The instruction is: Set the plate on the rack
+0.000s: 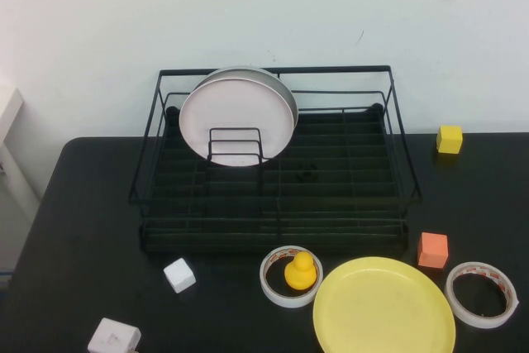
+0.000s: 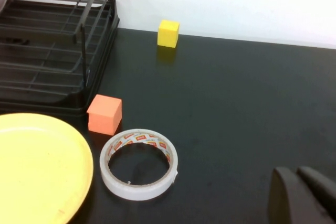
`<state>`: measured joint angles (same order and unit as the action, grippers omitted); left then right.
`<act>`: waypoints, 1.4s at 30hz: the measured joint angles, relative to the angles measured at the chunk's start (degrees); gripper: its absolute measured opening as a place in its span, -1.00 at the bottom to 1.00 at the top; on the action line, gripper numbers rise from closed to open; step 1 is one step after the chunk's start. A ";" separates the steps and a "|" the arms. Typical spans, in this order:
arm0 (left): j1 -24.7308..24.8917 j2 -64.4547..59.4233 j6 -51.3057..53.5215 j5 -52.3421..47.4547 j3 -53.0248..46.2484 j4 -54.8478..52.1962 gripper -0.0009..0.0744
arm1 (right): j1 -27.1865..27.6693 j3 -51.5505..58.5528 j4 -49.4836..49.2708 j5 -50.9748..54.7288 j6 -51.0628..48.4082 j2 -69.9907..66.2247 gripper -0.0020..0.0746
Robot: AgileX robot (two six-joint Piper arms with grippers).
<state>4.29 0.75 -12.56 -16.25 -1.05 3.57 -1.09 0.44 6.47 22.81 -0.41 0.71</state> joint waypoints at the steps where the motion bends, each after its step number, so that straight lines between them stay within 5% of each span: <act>1: 0.00 0.00 0.00 1.02 -0.12 0.14 -0.98 | 0.00 0.00 0.26 0.00 0.00 0.00 -0.95; 7: 0.00 0.00 0.00 15.88 -0.12 0.22 -0.98 | 0.00 0.62 0.70 -4.19 0.00 0.00 -0.95; 16: 0.00 0.00 0.00 44.09 -0.12 0.22 -0.98 | 0.00 1.17 0.84 -31.14 -0.22 0.00 -0.95; 28: 0.00 0.12 0.00 53.34 -0.12 0.58 -0.98 | 0.00 1.17 -2.47 -45.37 -9.39 0.00 -0.95; 33: 0.00 0.12 0.00 45.96 1.71 1.27 -0.98 | 0.00 0.79 -3.94 -42.12 -10.66 0.00 -0.95; 38: 0.00 0.01 2.51 23.69 12.58 1.51 -0.98 | 0.00 -7.39 -4.32 -25.03 -10.89 0.00 -0.95; 42: 0.00 -3.05 6.04 17.44 18.32 1.15 -0.98 | 0.00 -15.81 -4.76 -14.89 -10.64 -3.84 -0.95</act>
<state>4.29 -2.30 -6.52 1.19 17.27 4.72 -1.09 -15.37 1.71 7.92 -11.06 -3.13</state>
